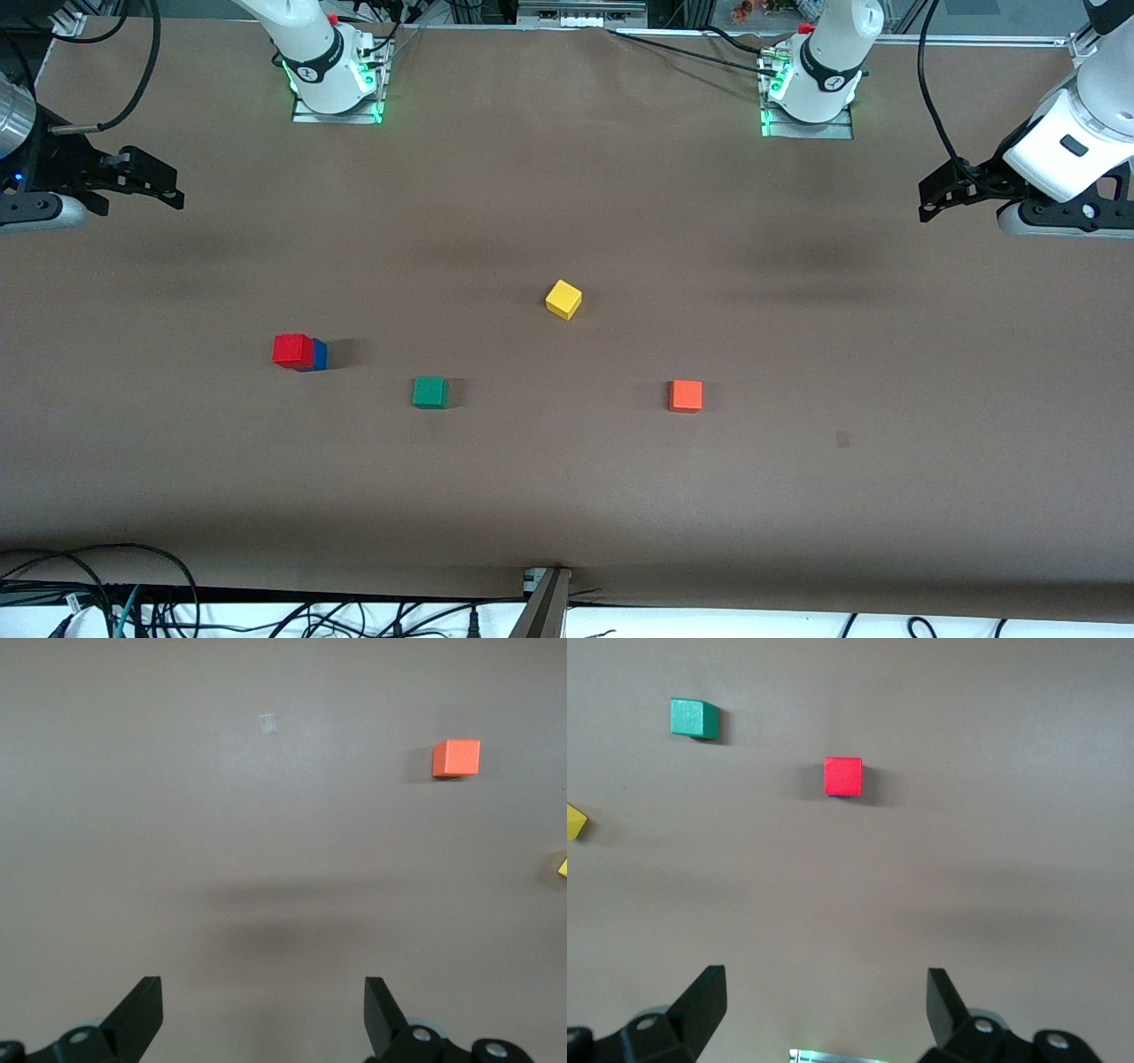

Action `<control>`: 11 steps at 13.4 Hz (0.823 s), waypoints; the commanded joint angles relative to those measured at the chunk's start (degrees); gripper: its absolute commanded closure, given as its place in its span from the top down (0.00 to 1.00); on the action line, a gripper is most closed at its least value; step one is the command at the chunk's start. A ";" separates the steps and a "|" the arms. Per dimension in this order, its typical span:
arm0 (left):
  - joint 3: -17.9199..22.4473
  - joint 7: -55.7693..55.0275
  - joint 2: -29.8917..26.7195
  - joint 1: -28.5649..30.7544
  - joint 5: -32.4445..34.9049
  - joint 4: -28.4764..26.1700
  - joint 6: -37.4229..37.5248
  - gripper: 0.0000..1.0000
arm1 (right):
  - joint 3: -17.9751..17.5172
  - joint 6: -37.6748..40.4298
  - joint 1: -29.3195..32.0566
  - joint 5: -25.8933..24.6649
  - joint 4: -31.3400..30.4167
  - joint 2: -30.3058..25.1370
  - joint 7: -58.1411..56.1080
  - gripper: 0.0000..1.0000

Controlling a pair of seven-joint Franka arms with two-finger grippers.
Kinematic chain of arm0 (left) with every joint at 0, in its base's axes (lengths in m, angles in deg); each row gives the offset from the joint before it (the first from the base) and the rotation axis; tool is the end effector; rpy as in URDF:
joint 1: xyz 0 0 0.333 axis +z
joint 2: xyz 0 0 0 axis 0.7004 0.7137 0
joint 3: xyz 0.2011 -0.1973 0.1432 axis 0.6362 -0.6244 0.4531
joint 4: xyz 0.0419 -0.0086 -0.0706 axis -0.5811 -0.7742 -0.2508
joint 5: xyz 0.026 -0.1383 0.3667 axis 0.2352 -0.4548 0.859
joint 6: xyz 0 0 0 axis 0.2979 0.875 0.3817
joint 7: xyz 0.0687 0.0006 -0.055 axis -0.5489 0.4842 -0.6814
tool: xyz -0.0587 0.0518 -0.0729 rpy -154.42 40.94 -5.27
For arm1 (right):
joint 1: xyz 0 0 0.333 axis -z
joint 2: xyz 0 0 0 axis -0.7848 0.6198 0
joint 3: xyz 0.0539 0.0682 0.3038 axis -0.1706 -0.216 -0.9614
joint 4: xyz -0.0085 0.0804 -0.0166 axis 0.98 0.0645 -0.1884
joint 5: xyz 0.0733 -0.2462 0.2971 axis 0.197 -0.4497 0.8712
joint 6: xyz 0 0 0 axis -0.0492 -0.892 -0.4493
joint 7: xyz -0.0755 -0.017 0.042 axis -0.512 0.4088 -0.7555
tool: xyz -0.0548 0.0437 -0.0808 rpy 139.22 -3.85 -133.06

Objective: Pass red block to right arm, stack on blue

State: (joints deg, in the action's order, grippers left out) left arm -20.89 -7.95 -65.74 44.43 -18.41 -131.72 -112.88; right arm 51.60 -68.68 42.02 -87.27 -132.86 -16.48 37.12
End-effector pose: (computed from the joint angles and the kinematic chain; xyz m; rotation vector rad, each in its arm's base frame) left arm 0.5387 -0.0432 0.5947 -3.1261 0.0443 0.0634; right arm 0.5460 0.0147 0.5974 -3.1061 -0.1344 0.1331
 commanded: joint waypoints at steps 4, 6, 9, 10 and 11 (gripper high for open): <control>-0.10 0.43 0.48 -0.05 0.77 1.29 0.28 1.00 | -0.58 1.83 0.71 -0.82 1.82 0.51 -0.87 1.00; -0.10 0.43 0.57 -0.05 0.77 1.29 0.28 1.00 | -0.49 1.66 0.71 -0.90 1.91 0.51 -0.87 1.00; -0.10 0.43 0.57 -0.05 0.77 1.29 0.28 1.00 | -0.49 1.74 0.80 -0.90 2.00 0.60 -1.05 1.00; -0.10 0.43 0.57 -0.05 0.77 1.29 0.28 1.00 | -0.49 1.66 0.71 -0.82 2.26 0.68 -1.14 1.00; -0.10 0.43 0.57 -0.05 0.77 1.29 0.28 1.00 | -0.49 1.83 0.71 -0.82 2.17 0.68 -1.05 1.00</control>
State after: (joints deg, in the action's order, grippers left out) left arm -20.89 -7.94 -65.73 44.43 -18.41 -131.72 -112.88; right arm 51.60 -68.34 42.05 -87.44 -132.49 -16.44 37.09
